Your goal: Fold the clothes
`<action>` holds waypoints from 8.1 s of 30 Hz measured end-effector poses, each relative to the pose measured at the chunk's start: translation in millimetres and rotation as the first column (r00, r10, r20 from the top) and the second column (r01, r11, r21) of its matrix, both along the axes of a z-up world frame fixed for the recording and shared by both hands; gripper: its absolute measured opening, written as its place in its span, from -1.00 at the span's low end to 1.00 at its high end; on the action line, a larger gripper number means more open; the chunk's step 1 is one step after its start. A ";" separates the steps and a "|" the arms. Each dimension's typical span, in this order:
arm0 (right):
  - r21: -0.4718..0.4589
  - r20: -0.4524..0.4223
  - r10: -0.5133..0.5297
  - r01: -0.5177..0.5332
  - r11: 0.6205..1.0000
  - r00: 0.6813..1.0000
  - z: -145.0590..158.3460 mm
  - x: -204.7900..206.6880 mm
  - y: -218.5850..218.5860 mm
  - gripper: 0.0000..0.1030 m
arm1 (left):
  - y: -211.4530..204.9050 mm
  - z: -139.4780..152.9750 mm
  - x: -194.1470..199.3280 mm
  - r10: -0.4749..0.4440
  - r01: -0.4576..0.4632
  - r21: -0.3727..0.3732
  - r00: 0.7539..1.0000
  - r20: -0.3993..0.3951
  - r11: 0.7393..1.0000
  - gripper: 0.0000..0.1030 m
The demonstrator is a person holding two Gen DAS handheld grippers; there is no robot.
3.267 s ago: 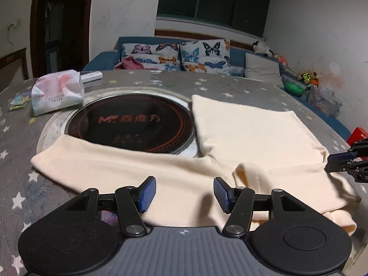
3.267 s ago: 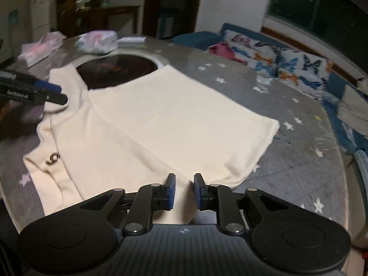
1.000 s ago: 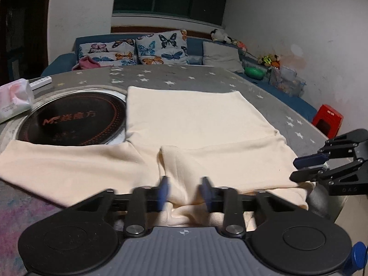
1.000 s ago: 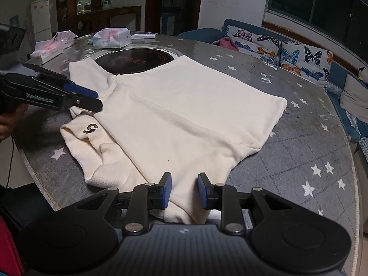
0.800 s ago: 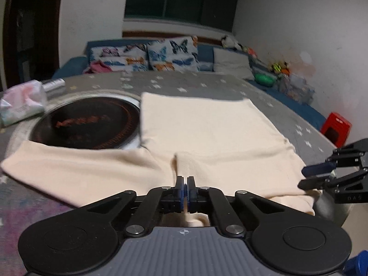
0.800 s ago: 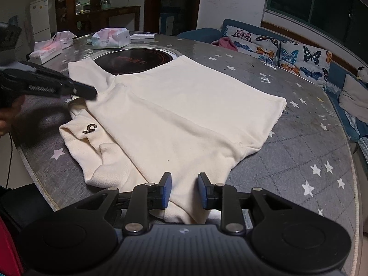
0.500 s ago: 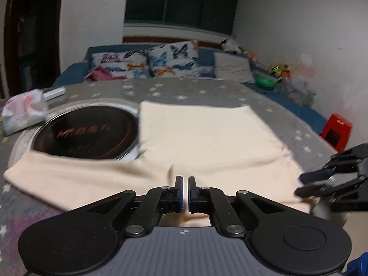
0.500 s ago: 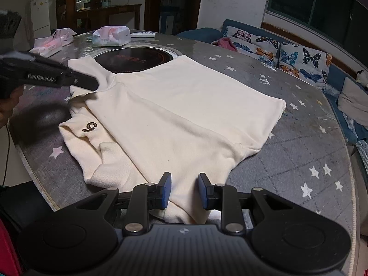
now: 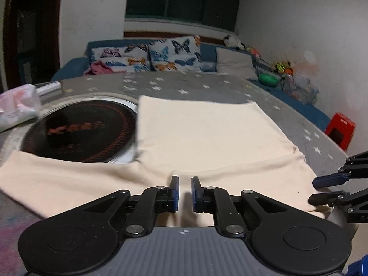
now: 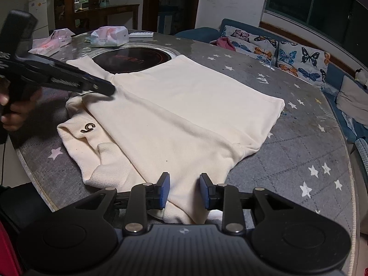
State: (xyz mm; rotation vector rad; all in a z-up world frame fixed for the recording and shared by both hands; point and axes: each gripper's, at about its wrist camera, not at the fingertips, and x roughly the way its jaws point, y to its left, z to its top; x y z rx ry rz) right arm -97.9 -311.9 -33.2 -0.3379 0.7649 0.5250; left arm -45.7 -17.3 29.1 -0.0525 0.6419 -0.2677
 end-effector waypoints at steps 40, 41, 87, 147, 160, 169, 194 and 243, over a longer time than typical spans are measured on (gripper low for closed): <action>0.067 0.099 -0.029 0.022 0.997 0.995 31.5 -1.6 6.1 -0.34 | 75.7 83.4 -5.7 0.348 -0.304 -0.246 0.923 0.162 0.920 -0.92; 0.075 0.102 -0.037 0.029 0.997 0.994 32.1 -2.3 3.7 -0.34 | 63.3 89.9 -9.6 0.309 -0.259 -0.257 0.934 0.177 0.931 -0.92; 0.154 0.008 -0.194 0.190 0.970 0.981 11.2 29.4 -3.1 -0.93 | 27.1 -3.4 -57.8 -0.092 0.092 0.052 0.996 -0.006 0.994 -0.21; 0.081 0.069 0.011 -0.017 0.997 0.998 8.2 0.1 32.8 -0.50 | -39.3 3.2 -18.0 -0.294 0.292 0.079 0.956 0.019 0.953 -0.65; 0.096 0.069 -0.072 0.065 0.993 0.995 7.0 29.3 13.8 -0.50 | -41.1 6.3 11.6 -0.248 0.243 0.106 0.968 0.037 0.964 -0.55; 0.094 0.064 -0.079 0.073 0.993 0.995 4.9 27.3 8.3 -0.50 | -32.0 -3.2 27.9 -0.196 0.194 0.116 0.981 0.005 0.974 -0.46; 0.010 0.086 0.006 -0.006 1.000 0.996 20.9 -32.0 8.0 -0.28 | -48.8 -17.5 -100.8 -0.565 0.477 0.443 0.820 0.085 0.759 -0.15; 0.065 0.089 0.113 -0.119 0.991 0.990 18.7 3.3 24.1 -0.80 | -39.4 -25.3 -66.5 -0.490 0.413 0.432 0.868 0.081 0.802 -0.68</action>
